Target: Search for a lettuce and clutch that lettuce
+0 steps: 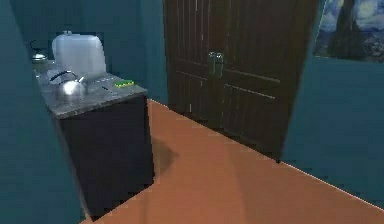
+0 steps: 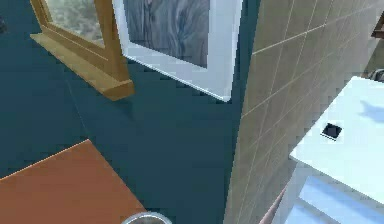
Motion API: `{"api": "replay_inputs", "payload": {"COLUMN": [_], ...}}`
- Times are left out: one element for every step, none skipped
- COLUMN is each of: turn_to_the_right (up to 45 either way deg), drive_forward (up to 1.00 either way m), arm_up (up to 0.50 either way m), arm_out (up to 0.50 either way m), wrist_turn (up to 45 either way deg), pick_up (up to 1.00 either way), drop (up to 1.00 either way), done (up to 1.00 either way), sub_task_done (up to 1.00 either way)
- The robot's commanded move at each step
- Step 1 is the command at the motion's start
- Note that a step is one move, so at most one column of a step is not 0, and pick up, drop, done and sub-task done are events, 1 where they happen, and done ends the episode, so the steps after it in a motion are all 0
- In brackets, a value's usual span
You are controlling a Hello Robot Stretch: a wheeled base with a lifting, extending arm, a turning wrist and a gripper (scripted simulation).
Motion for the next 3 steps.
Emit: {"api": "replay_inputs", "payload": {"turn_to_the_right": [-9.0, 0.0, 30.0], "drive_forward": [0.0, 0.55, 0.0], "arm_up": [0.0, 0.0, 0.0], "arm_out": [0.0, 0.0, 0.0], "wrist_turn": [0.0, 0.0, 0.0], "pick_up": [0.0, 0.0, 0.0], "drop": [0.0, 0.0, 0.0], "done": [0.0, 0.0, 0.0], "sub_task_done": [0.0, 0.0, 0.0]}}
